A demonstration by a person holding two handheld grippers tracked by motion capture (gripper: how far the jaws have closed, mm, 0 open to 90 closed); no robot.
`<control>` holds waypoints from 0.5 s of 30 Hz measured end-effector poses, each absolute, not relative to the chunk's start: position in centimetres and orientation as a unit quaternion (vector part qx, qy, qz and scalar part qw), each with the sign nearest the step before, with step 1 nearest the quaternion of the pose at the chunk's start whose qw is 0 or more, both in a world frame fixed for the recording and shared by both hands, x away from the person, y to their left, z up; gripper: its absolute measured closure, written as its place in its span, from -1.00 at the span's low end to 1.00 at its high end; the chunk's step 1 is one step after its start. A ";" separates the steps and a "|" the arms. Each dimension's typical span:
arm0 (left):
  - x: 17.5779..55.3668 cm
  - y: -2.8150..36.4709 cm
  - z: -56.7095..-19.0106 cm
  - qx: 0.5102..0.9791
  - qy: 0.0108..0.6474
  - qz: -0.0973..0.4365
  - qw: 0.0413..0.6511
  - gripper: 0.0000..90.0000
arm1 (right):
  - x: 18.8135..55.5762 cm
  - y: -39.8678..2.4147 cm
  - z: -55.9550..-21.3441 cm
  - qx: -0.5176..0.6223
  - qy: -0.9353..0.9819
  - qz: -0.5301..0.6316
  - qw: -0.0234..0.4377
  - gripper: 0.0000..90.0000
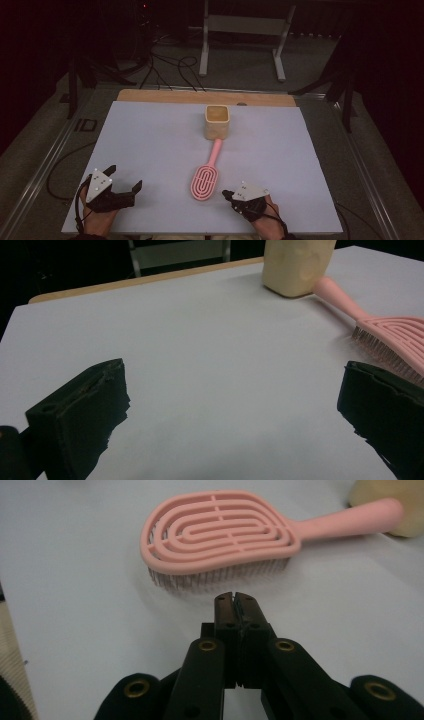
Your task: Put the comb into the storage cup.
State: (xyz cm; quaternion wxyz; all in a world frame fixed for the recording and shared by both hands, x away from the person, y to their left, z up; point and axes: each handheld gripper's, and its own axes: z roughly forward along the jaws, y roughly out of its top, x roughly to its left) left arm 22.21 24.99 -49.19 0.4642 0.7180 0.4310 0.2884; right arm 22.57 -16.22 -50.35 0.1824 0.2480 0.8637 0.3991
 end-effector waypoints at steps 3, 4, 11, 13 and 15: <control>22.2 25.0 -49.2 0.718 0.431 0.289 0.464 -0.99 | 22.9 -15.3 -50.6 0.246 0.870 0.388 0.179 0.99; 22.2 25.0 -49.2 0.718 0.431 0.289 0.464 -0.99 | 22.9 -15.0 -50.7 0.244 0.872 0.386 0.177 0.99; 22.2 25.0 -49.2 0.719 0.430 0.288 0.464 -0.99 | 23.2 -12.8 -51.2 0.223 0.882 0.379 0.167 0.99; 22.2 25.0 -49.2 0.719 0.430 0.288 0.464 -0.99 | 23.2 -12.2 -51.2 0.216 0.885 0.378 0.167 0.99; 22.2 25.0 -49.2 0.719 0.430 0.289 0.464 -0.99 | 23.3 -11.7 -51.2 0.210 0.886 0.378 0.165 0.99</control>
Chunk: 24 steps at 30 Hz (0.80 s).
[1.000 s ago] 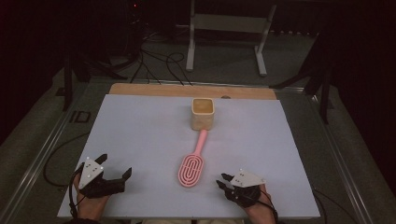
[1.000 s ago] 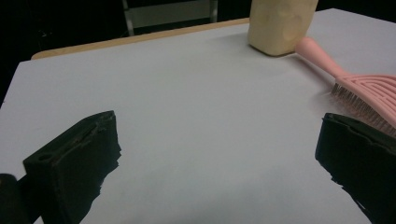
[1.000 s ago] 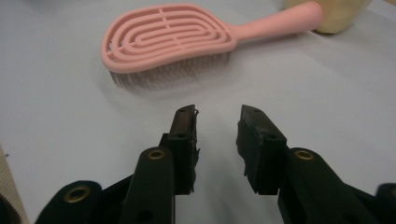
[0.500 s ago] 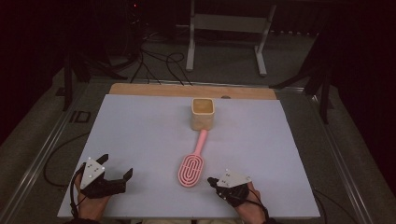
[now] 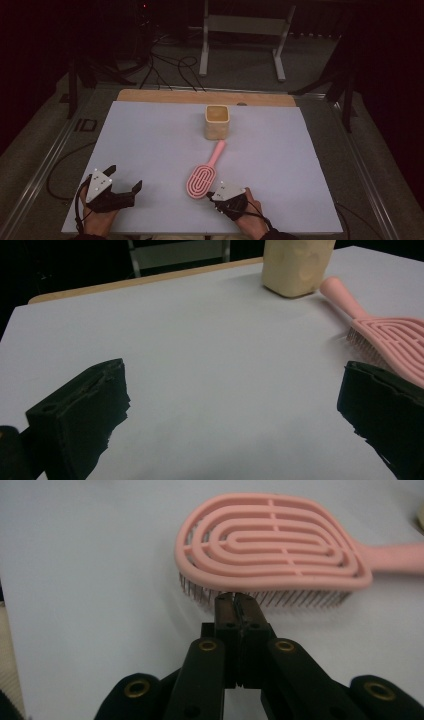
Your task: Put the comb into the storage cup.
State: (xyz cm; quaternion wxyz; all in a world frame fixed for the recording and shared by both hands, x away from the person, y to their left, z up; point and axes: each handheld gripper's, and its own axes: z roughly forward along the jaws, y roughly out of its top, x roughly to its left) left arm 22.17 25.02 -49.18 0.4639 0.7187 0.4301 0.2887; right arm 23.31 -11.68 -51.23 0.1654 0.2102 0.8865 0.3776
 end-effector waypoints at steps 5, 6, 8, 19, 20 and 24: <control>22.2 25.0 -49.2 0.719 0.430 0.289 0.464 -0.99 | 23.7 -10.2 -51.1 0.203 0.888 0.379 0.165 0.99; 22.2 25.0 -49.2 0.719 0.430 0.289 0.464 -0.99 | 23.8 -9.7 -51.0 0.201 0.889 0.377 0.166 0.99; 22.2 25.0 -49.2 0.718 0.431 0.289 0.464 -0.99 | 24.0 -9.0 -50.9 0.196 0.890 0.376 0.168 0.99; 22.2 25.1 -49.2 0.718 0.430 0.288 0.465 -0.99 | 26.6 -4.7 -49.8 0.184 0.901 0.351 0.176 0.99; 22.2 25.1 -49.2 0.718 0.430 0.288 0.465 -0.99 | 26.9 -4.4 -49.8 0.184 0.902 0.348 0.178 0.99; 22.2 25.2 -49.2 0.718 0.430 0.288 0.465 -0.99 | 28.5 -3.2 -49.3 0.195 0.903 0.337 0.184 0.99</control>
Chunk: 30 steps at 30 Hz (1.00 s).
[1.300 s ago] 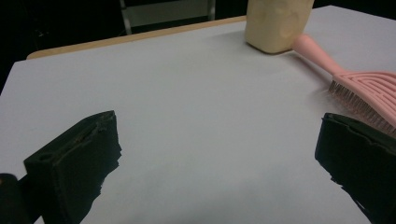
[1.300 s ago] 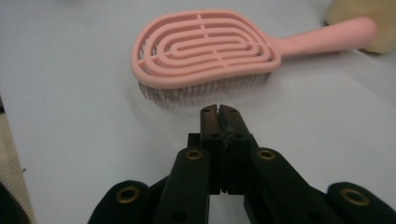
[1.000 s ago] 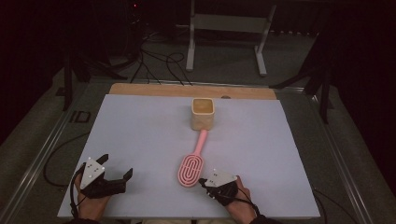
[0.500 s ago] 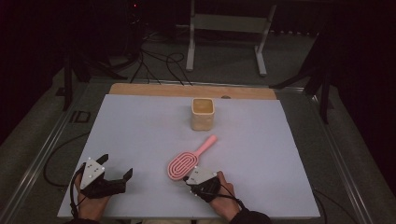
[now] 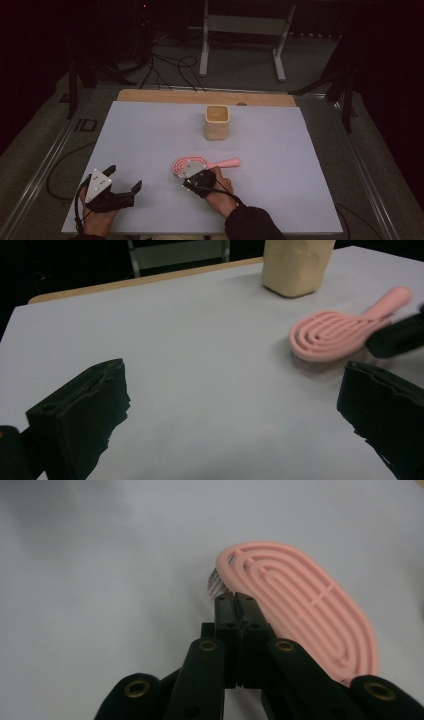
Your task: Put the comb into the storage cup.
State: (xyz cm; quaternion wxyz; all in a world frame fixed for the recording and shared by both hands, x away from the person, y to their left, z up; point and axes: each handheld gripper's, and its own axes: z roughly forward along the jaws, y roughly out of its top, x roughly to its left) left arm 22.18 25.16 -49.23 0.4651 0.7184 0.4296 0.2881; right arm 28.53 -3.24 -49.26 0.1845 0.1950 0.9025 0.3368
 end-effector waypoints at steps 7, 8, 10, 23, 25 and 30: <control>22.2 25.2 -49.2 0.719 0.429 0.288 0.465 -0.98 | 31.2 -2.1 -49.2 0.227 0.902 0.311 0.196 0.99; 22.2 25.2 -49.2 0.719 0.429 0.288 0.465 -0.98 | 31.5 -2.0 -49.3 0.232 0.902 0.308 0.196 0.99; 22.1 25.2 -49.2 0.718 0.429 0.288 0.467 -0.98 | 31.9 -1.9 -49.7 0.241 0.900 0.305 0.196 0.99; 22.1 25.2 -49.2 0.718 0.429 0.288 0.466 -0.98 | 33.1 -3.5 -50.5 0.316 0.885 0.271 0.208 0.99; 22.0 25.2 -49.2 0.718 0.429 0.288 0.467 -0.98 | 33.1 -3.7 -50.7 0.323 0.884 0.270 0.202 0.99; 22.0 25.3 -49.2 0.719 0.429 0.288 0.465 -0.98 | 32.9 -4.0 -50.6 0.329 0.882 0.263 0.210 0.99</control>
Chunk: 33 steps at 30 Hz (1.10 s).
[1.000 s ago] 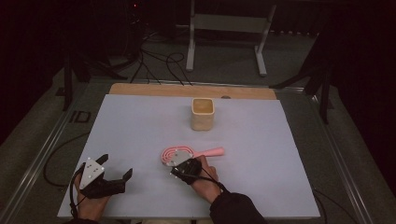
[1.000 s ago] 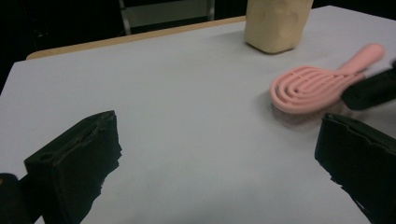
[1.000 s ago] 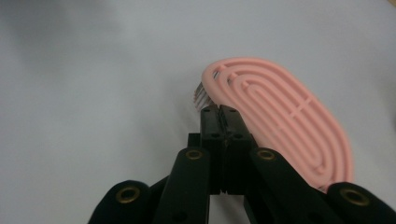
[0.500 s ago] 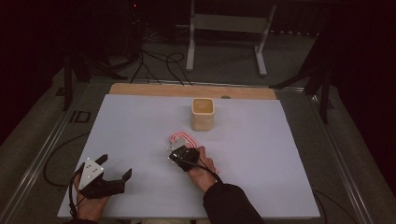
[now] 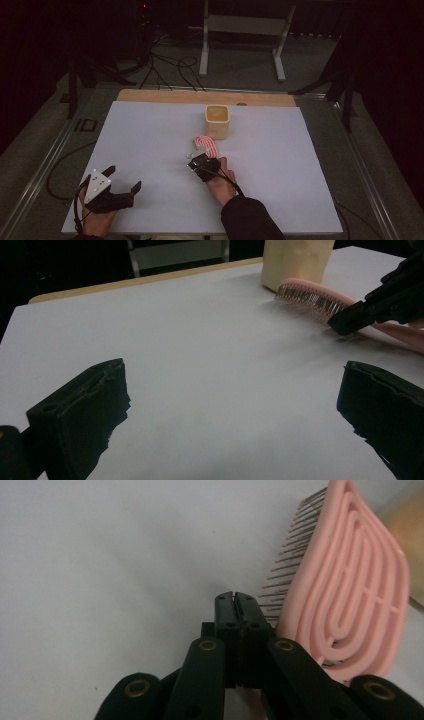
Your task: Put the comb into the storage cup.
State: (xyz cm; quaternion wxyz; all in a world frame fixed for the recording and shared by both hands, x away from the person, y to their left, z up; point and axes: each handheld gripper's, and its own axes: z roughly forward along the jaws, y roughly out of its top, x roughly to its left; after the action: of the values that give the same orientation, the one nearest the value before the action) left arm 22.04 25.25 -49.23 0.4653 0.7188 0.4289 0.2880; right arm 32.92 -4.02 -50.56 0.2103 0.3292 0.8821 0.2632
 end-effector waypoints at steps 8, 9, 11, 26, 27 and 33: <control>22.0 25.2 -49.2 0.719 0.429 0.288 0.465 -0.98 | 32.6 -5.3 -50.7 0.331 0.886 0.243 0.216 0.99; 22.0 25.2 -49.3 0.719 0.429 0.288 0.465 -0.98 | 32.6 -5.5 -50.6 0.333 0.885 0.244 0.216 0.99; 22.0 25.2 -49.3 0.720 0.429 0.288 0.464 -0.98 | 32.5 -5.8 -50.6 0.333 0.884 0.245 0.216 0.99; 22.1 25.1 -49.4 0.721 0.430 0.287 0.462 -0.98 | 30.3 -9.3 -49.6 0.295 0.870 0.356 0.175 0.61; 22.1 25.1 -49.4 0.721 0.430 0.287 0.462 -0.98 | 30.3 -9.3 -49.6 0.295 0.870 0.356 0.175 0.61; 22.0 25.2 -49.3 0.719 0.432 0.288 0.462 -0.98 | 29.0 -15.0 -46.3 0.323 0.813 0.441 0.198 0.08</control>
State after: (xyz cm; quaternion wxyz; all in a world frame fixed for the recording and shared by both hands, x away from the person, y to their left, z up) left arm 22.05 25.20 -49.32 0.4624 0.7187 0.4323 0.2877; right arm 28.96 -14.99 -46.34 0.1978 0.3230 0.8134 0.4414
